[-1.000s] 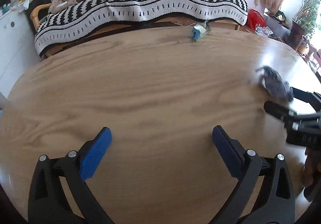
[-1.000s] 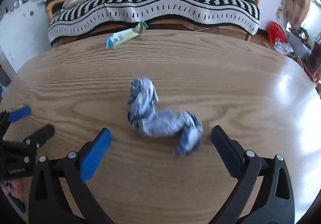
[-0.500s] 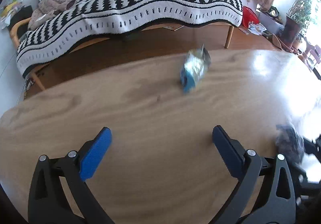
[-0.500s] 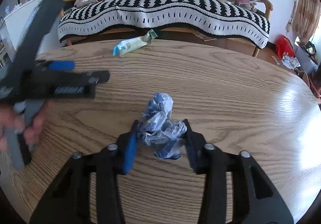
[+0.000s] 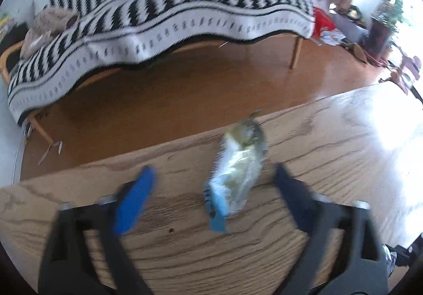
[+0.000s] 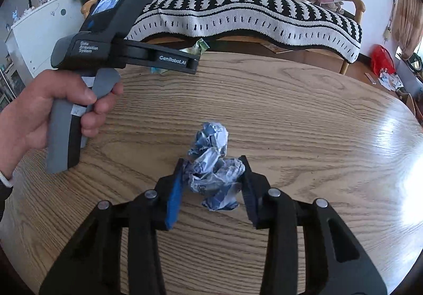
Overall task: Collect trash
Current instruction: 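Grasp the crumpled blue-grey foil wrapper with the right tool while the left tool grasps the green-white snack wrapper, then carry the foil wrapper and snack wrapper over the black bin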
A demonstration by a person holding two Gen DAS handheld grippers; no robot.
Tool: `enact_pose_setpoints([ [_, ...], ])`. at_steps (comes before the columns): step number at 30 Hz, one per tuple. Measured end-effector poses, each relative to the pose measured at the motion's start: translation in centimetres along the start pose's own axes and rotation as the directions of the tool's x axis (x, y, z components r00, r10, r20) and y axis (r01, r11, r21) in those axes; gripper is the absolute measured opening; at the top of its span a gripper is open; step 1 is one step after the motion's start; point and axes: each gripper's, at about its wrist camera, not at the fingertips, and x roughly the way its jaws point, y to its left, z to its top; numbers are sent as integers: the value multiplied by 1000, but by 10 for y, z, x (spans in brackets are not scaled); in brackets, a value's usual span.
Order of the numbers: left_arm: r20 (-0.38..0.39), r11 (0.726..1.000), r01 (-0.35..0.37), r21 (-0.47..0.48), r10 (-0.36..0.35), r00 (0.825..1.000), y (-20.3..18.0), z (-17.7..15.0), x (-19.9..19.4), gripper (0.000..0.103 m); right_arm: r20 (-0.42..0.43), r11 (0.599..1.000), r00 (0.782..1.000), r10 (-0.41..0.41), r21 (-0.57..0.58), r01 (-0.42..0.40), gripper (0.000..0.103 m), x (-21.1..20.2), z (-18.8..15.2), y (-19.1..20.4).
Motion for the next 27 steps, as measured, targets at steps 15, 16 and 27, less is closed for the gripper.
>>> enact_pose_setpoints([
  [15,17,1000,-12,0,12,1000,-19,-64,-54,5,-1,999,999,-53,12,53,40,-13,-15,4],
  [16,17,1000,-22,-4,22,1000,-20,-74,-61,5,-1,998,998,-55,14,55,40,-15,-19,5],
  [27,13,999,-30,-16,30,999,-46,-205,-164,5,-7,995,995,-100,30,100,40,-82,-103,22],
])
